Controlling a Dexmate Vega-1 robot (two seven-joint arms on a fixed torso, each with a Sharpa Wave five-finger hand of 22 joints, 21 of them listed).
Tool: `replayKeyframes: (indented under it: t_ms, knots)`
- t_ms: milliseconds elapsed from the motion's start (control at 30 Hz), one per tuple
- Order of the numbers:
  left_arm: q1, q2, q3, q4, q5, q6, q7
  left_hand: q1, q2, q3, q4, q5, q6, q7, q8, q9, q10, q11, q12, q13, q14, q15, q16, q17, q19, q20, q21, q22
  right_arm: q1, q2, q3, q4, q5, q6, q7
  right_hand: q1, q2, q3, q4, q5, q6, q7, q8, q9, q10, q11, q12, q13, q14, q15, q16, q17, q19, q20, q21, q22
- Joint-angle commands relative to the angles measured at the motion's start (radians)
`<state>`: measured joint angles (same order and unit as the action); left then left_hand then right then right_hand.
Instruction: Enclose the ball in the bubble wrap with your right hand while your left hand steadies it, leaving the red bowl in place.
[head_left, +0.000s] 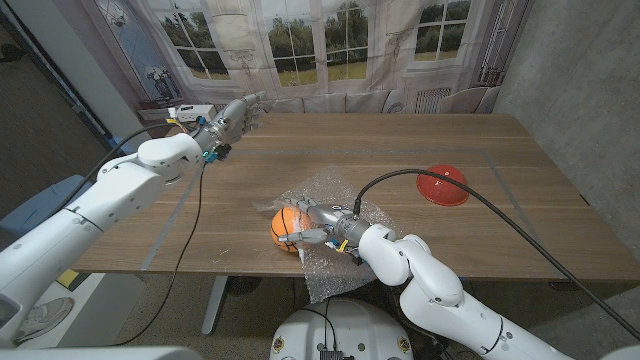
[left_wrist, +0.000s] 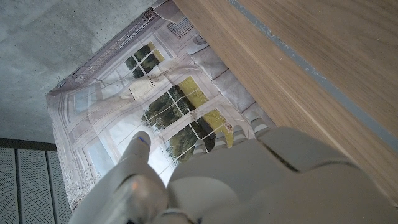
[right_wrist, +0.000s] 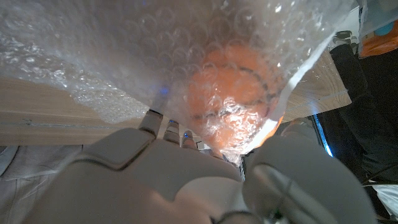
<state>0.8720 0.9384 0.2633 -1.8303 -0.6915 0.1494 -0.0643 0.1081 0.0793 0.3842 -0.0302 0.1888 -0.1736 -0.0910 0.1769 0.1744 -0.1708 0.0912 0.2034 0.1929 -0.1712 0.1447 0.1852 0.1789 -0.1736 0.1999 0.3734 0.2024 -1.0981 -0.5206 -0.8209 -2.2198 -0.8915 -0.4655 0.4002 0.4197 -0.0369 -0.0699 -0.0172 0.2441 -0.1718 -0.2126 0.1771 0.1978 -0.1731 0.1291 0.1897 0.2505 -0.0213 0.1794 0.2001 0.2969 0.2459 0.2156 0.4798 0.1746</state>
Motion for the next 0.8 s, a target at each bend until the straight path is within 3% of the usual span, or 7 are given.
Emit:
replayKeyframes:
  t_ms: [33,367,500,600,667,800]
  knots:
    - [-0.012,-0.009,0.004,0.005,0.007,0.005,0.006,-0.008,0.004,-0.001,0.004,0.004,-0.091,-0.004,0.006,0.003,-0.121,0.005,0.007,0.004,-0.131,-0.002,0.005,0.004,-0.079,0.013,0.001,0.005,-0.003,0.078,-0.046,0.056,-0.033,0.002,0.002,-0.007,-0.003,-0.012,0.003,0.004,-0.15,0.011,0.007,0.005,-0.084,0.01,0.01,0.001,0.017,0.002,0.012,-0.003,0.023,0.0,-0.005,0.002]
    - [0.008,0.001,-0.02,0.006,-0.001,-0.001,0.017,-0.008,0.005,-0.001,0.004,0.005,-0.091,-0.004,0.007,0.003,-0.121,0.005,0.007,0.004,-0.13,-0.003,0.005,0.004,-0.078,0.013,0.0,0.006,0.048,0.119,-0.084,0.127,-0.032,0.015,0.046,-0.003,-0.005,-0.018,0.002,0.012,-0.164,0.022,0.009,0.005,-0.081,0.017,0.013,-0.003,0.036,0.005,0.018,-0.014,0.067,-0.002,-0.002,0.003]
    - [0.002,-0.001,-0.018,0.02,-0.002,-0.002,0.011,-0.009,0.005,-0.001,0.005,0.005,-0.092,-0.005,0.007,0.003,-0.12,0.004,0.007,0.004,-0.13,-0.002,0.005,0.004,-0.077,0.013,0.0,0.006,0.07,0.131,-0.1,0.155,-0.05,0.018,0.047,0.001,-0.003,-0.018,0.0,0.015,-0.17,0.014,0.01,0.005,-0.08,0.016,0.015,-0.005,0.045,-0.001,0.021,-0.018,0.084,-0.003,-0.001,0.003]
    - [-0.008,-0.008,-0.011,0.035,0.0,-0.006,0.003,-0.009,0.005,-0.001,0.005,0.005,-0.091,-0.005,0.007,0.003,-0.121,0.004,0.007,0.004,-0.13,-0.002,0.005,0.004,-0.077,0.013,0.0,0.006,0.085,0.142,-0.113,0.175,-0.068,0.017,0.046,0.031,0.012,-0.009,-0.012,0.02,-0.167,-0.003,0.018,0.005,-0.065,0.009,0.023,-0.009,0.066,-0.012,0.026,-0.03,0.141,-0.005,0.006,0.004]
    - [-0.018,-0.014,-0.003,0.048,0.002,-0.01,-0.006,-0.009,0.005,-0.001,0.005,0.006,-0.091,-0.004,0.007,0.003,-0.121,0.005,0.007,0.004,-0.13,-0.001,0.005,0.004,-0.077,0.013,0.0,0.006,0.096,0.149,-0.126,0.193,-0.082,0.02,0.046,0.077,0.026,0.004,-0.034,0.022,-0.164,-0.006,0.023,0.005,-0.058,0.006,0.026,-0.014,0.09,-0.022,0.03,-0.045,0.225,-0.007,0.017,0.004]
    - [-0.035,-0.027,0.01,0.07,0.007,-0.017,-0.021,-0.009,0.005,-0.001,0.005,0.006,-0.092,-0.005,0.007,0.003,-0.121,0.004,0.008,0.004,-0.129,-0.001,0.005,0.004,-0.077,0.013,-0.001,0.006,0.115,0.167,-0.142,0.228,-0.088,0.024,0.059,0.156,0.036,0.02,-0.074,0.025,-0.168,-0.007,0.023,0.006,-0.047,-0.019,0.031,-0.018,0.149,-0.081,0.043,-0.063,0.382,-0.012,0.04,0.002]
